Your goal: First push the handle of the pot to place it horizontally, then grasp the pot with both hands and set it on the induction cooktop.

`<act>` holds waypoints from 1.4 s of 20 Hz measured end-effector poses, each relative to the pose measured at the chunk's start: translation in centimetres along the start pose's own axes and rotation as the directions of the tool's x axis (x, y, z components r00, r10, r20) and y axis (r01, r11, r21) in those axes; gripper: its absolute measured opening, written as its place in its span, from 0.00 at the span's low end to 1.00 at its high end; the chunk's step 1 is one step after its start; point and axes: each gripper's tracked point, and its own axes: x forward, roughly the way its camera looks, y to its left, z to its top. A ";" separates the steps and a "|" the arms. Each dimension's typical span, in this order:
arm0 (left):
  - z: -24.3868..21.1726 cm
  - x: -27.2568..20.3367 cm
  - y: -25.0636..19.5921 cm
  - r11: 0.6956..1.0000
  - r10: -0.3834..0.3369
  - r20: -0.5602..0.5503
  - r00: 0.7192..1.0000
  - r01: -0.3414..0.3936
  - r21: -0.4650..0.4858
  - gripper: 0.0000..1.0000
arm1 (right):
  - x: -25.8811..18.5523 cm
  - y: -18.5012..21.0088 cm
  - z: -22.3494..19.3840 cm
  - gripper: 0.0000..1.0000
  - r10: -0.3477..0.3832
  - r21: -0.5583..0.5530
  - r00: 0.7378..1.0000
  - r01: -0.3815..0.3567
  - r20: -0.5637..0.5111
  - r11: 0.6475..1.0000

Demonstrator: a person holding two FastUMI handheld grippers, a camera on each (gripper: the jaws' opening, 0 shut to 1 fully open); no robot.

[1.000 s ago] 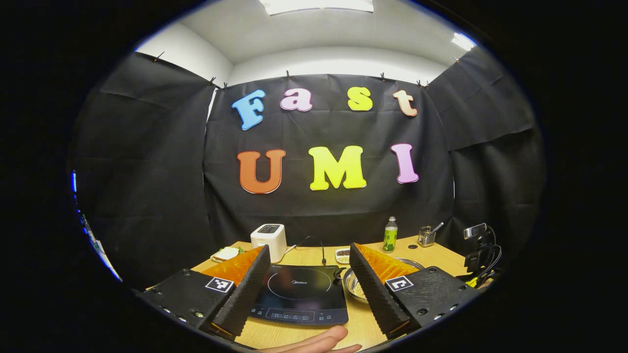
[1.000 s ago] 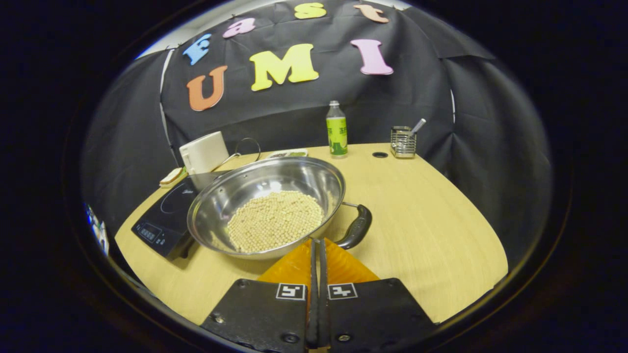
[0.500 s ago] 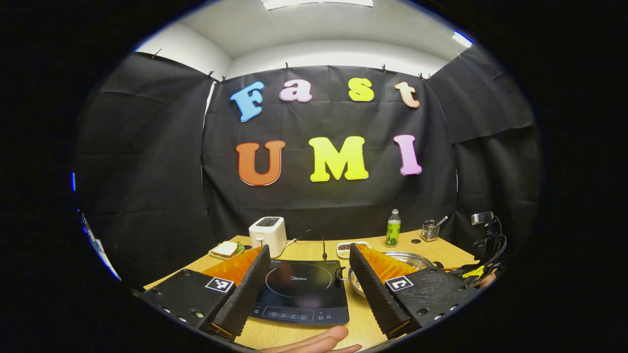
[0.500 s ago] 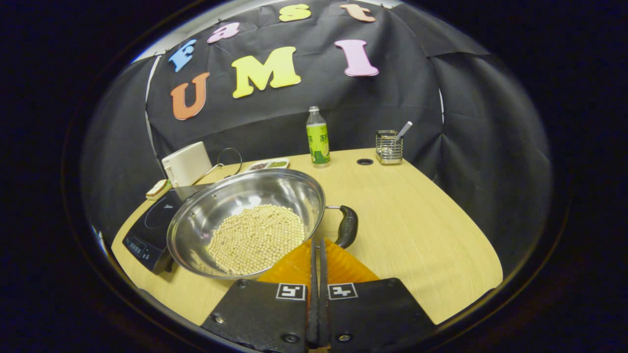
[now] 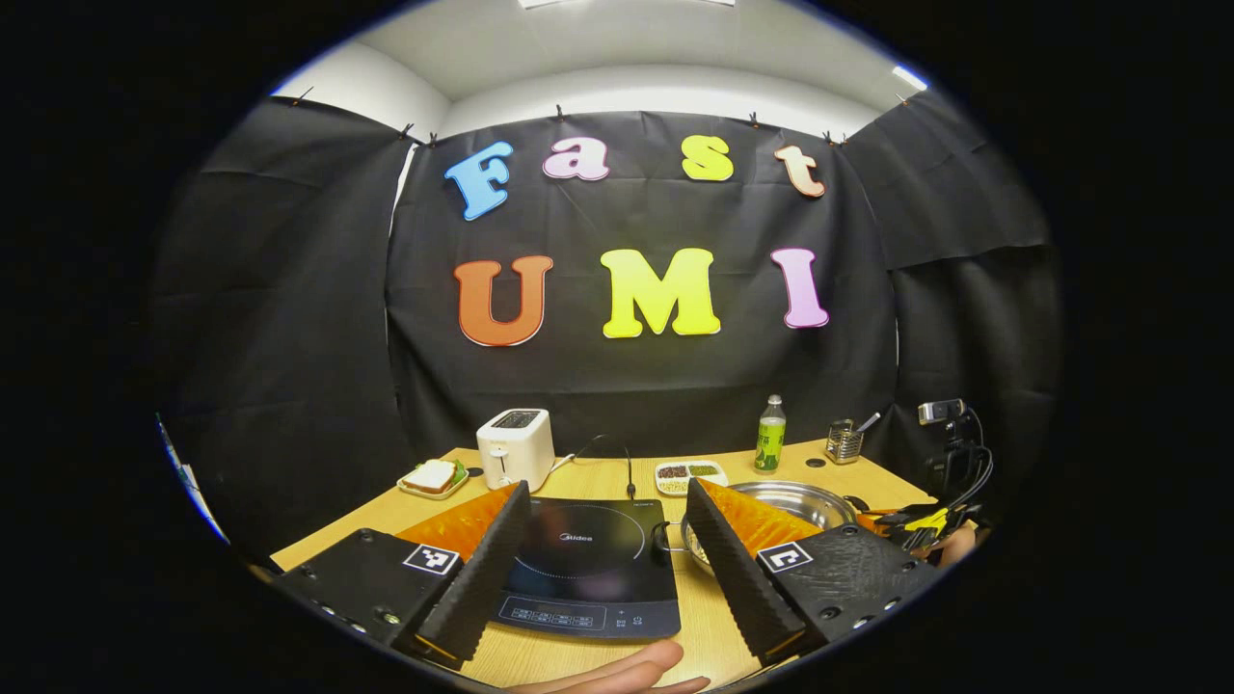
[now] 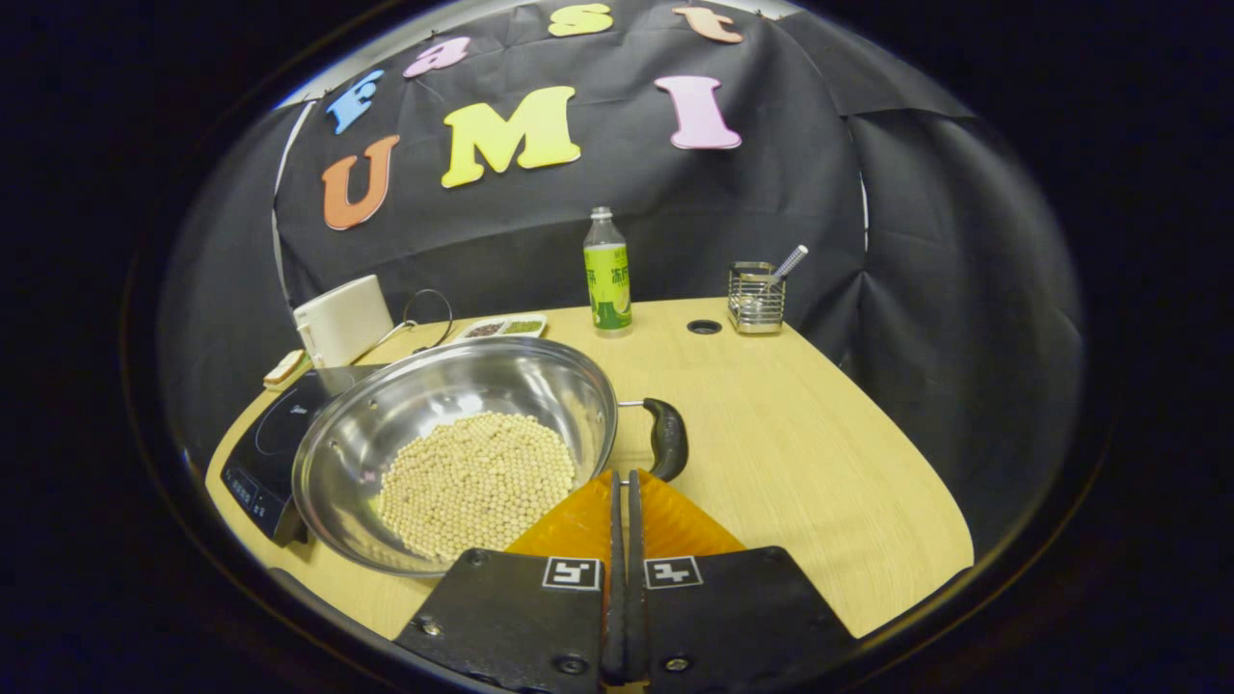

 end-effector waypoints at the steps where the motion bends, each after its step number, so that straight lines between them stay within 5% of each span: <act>1: -0.1 0.1 0.0 1.000 0.000 -0.005 1.000 0.000 -0.001 0.96 | 0.2 0.0 0.0 0.04 0.003 0.000 1.000 -0.003 0.000 1.000; 24: -5.5 7.9 -4.1 0.997 -0.075 -0.158 0.985 0.071 -0.029 0.96 | 0.8 -0.8 1.6 0.04 0.060 0.016 0.997 -0.060 0.040 0.998; 26: -6.2 9.2 -4.4 0.997 -0.077 -0.180 0.981 0.072 -0.033 0.97 | 0.6 -1.3 2.5 0.13 0.036 0.011 0.998 -0.036 0.057 0.999; 28: -7.3 10.1 -5.0 0.996 -0.090 -0.207 0.974 0.083 -0.041 0.96 | 0.2 -0.9 3.7 0.35 0.058 -0.008 0.994 -0.057 0.091 0.998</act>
